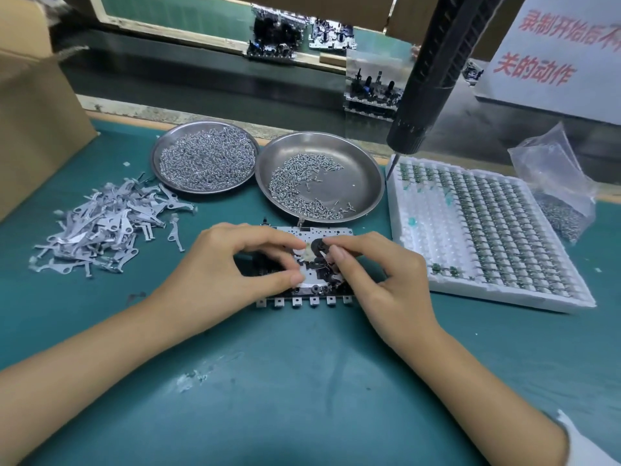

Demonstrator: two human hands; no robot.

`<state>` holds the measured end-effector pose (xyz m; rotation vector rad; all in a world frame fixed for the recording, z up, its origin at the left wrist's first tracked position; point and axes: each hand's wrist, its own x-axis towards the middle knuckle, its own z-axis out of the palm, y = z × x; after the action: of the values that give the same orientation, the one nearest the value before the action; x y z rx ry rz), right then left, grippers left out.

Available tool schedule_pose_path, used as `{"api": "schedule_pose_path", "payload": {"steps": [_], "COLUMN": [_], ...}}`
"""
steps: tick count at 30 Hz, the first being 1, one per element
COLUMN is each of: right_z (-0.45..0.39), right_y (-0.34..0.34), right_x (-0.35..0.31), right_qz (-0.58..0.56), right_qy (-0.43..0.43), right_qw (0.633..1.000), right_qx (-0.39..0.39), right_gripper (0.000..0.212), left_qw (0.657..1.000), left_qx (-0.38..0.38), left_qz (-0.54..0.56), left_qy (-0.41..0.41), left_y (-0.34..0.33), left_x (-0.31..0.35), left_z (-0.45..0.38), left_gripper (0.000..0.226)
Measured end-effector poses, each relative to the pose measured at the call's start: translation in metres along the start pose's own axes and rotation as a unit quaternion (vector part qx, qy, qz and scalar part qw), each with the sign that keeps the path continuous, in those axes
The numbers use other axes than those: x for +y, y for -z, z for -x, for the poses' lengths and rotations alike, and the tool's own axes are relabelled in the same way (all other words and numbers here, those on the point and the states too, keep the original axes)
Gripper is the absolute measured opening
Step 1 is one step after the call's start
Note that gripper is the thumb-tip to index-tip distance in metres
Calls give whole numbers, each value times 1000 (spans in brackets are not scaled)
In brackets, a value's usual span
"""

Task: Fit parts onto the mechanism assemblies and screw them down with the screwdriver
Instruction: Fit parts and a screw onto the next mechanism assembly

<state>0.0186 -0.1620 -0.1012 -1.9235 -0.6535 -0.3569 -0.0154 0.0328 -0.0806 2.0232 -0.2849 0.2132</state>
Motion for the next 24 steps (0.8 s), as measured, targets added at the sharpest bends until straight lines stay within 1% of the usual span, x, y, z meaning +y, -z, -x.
{"api": "schedule_pose_path", "payload": {"steps": [3, 5, 6, 7, 8, 9, 10, 13, 14, 16, 19, 22, 24], "right_z": [-1, 0, 0, 0, 0, 0, 0, 0, 1, 1, 1, 0, 0], "right_y": [-2, -3, -3, -3, -3, -3, -3, -3, -3, -4, -3, -3, -3], "right_x": [1, 0, 0, 0, 0, 0, 1, 2, 2, 3, 4, 5, 5], "right_qz": [-6, -2, 1, 5, 9, 12, 12, 4, 3, 1, 1, 9, 10], "right_qy": [-10, 1, 10, 18, 24, 27, 28, 26, 26, 22, 28, 39, 43], "right_qw": [1000, 1000, 1000, 1000, 1000, 999, 999, 999, 999, 1000, 1000, 999, 999], "right_qx": [18, 17, 15, 15, 16, 17, 19, 22, 20, 10, 2, 3, 5], "right_gripper": [15, 16, 16, 16, 16, 15, 15, 16, 16, 16, 16, 16, 15], "left_qw": [999, 989, 978, 964, 951, 941, 932, 893, 888, 891, 882, 866, 864], "left_qx": [41, 107, 147, 182, 201, 201, 183, 105, 91, 94, 135, 172, 196], "left_qz": [-11, -83, -132, -181, -228, -271, -313, -422, -430, -416, -427, -459, -459], "left_qy": [-15, -52, -68, -71, -58, -30, 9, 117, 135, 153, 148, 103, 70], "left_y": [7, 16, 22, 28, 35, 42, 48, 60, 61, 62, 58, 55, 55], "left_x": [-3, -9, -13, -18, -23, -28, -34, -46, -48, -48, -47, -46, -47], "left_z": [-6, -14, -20, -26, -34, -42, -51, -73, -78, -84, -86, -83, -81], "left_gripper": [18, 14, 15, 17, 19, 22, 26, 33, 31, 23, 13, 10, 8]}}
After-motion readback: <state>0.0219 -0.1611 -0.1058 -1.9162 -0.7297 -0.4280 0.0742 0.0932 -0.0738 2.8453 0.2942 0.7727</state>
